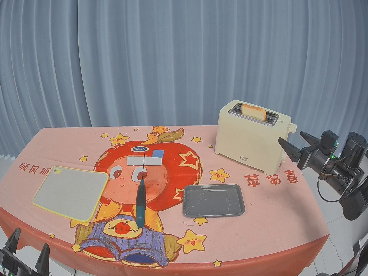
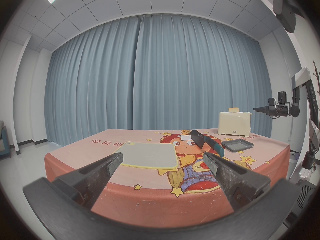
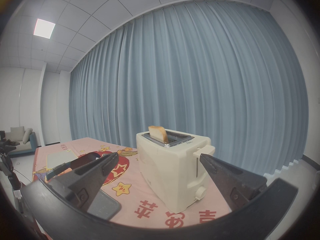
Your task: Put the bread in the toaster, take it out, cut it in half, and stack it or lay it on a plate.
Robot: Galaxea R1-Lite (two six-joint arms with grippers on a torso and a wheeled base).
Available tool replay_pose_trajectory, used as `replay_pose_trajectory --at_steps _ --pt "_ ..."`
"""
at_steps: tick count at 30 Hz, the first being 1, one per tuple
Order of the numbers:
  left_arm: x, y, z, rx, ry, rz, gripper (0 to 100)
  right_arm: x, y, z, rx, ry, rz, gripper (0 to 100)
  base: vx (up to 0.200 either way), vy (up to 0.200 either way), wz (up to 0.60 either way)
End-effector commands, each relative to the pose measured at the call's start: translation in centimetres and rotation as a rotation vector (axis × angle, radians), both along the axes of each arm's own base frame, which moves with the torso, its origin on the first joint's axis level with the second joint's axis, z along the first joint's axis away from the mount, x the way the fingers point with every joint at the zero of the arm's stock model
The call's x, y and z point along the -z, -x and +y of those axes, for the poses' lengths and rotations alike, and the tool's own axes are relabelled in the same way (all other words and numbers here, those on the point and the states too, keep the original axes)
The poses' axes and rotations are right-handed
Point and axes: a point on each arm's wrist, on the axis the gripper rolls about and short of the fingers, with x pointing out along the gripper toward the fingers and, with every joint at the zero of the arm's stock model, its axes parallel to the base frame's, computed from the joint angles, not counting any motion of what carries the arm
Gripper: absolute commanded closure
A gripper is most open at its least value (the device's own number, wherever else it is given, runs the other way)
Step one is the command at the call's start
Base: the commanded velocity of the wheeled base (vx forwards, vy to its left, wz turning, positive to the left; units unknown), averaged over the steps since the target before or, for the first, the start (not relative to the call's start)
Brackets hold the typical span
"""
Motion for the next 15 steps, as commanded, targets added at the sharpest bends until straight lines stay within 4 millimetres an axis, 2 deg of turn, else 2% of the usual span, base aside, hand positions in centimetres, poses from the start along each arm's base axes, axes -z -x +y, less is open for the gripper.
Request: replay_pose_trajectory --at_steps 1,5,13,15 --pt "0.5 -0.1 0.0 0.000 0.000 0.018 0 0.2 0.8 0.2 -0.013 -0.007 0.017 0 0.000 0.000 0.00" --pt "0.5 -0.1 0.0 0.000 0.000 0.018 0 0.2 1.0 -0.3 0.000 0.000 0.018 0 0.000 0.000 0.00" --pt "0.5 -0.1 0.0 0.000 0.000 0.018 0 -2.0 2.1 -0.5 -0.045 0.051 0.001 0 0.000 0.000 0.00" --pt "0.5 -0.1 0.0 0.000 0.000 0.018 0 -3.4 2.1 -0.3 -0.100 0.049 -0.016 0 0.000 0.000 0.00"
